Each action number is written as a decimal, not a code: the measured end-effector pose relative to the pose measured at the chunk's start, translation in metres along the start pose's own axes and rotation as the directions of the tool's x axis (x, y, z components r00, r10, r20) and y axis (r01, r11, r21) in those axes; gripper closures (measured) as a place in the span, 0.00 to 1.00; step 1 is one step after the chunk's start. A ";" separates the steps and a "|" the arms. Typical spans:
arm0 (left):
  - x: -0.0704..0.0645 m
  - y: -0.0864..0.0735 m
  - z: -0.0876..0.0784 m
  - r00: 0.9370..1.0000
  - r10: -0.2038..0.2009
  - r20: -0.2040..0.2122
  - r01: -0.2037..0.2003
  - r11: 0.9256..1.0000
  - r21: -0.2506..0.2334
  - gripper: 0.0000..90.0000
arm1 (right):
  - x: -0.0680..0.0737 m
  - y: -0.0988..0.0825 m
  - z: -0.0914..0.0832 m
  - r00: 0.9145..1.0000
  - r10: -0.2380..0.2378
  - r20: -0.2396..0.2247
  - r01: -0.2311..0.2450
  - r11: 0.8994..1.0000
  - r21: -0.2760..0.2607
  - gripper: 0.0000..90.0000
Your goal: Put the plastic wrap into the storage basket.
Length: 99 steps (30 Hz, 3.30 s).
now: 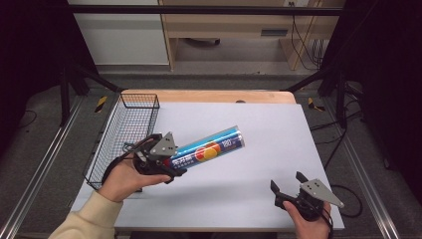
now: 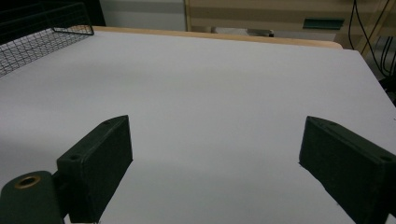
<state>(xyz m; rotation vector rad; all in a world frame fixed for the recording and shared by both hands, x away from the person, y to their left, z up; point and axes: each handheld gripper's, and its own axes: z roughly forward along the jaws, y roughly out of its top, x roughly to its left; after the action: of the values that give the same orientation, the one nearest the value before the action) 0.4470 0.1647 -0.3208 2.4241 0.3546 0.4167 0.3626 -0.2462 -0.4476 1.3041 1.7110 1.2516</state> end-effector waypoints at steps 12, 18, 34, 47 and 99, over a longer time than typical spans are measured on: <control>-0.001 -0.022 -0.045 0.992 -0.076 -0.101 0.070 0.996 -0.055 0.35 | 0.000 -0.001 0.000 1.000 0.003 0.014 -0.003 1.000 -0.004 0.11; -0.004 -0.032 -0.050 0.987 -0.098 -0.124 0.091 0.994 -0.062 0.35 | 0.001 -0.001 0.001 1.000 0.000 0.015 0.000 1.000 0.001 0.11; 0.005 -0.068 -0.059 0.971 -0.193 -0.140 0.184 0.980 -0.076 0.35 | 0.001 -0.001 0.001 1.000 0.003 0.018 -0.003 1.000 0.004 0.12; 0.011 -0.072 -0.069 0.948 -0.250 -0.199 0.235 0.967 -0.093 0.35 | 0.004 0.001 -0.001 1.000 -0.004 0.007 0.004 1.000 -0.007 0.13; 0.060 -0.095 -0.038 0.672 -0.461 -0.580 0.666 0.718 0.201 0.36 | 0.011 0.006 -0.002 0.998 0.014 -0.054 -0.015 1.000 -0.021 0.14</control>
<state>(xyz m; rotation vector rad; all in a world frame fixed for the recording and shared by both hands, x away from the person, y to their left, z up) 0.4729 0.2785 -0.3405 2.3591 1.5403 0.7212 0.3597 -0.2360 -0.4412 1.2831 1.7238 1.3212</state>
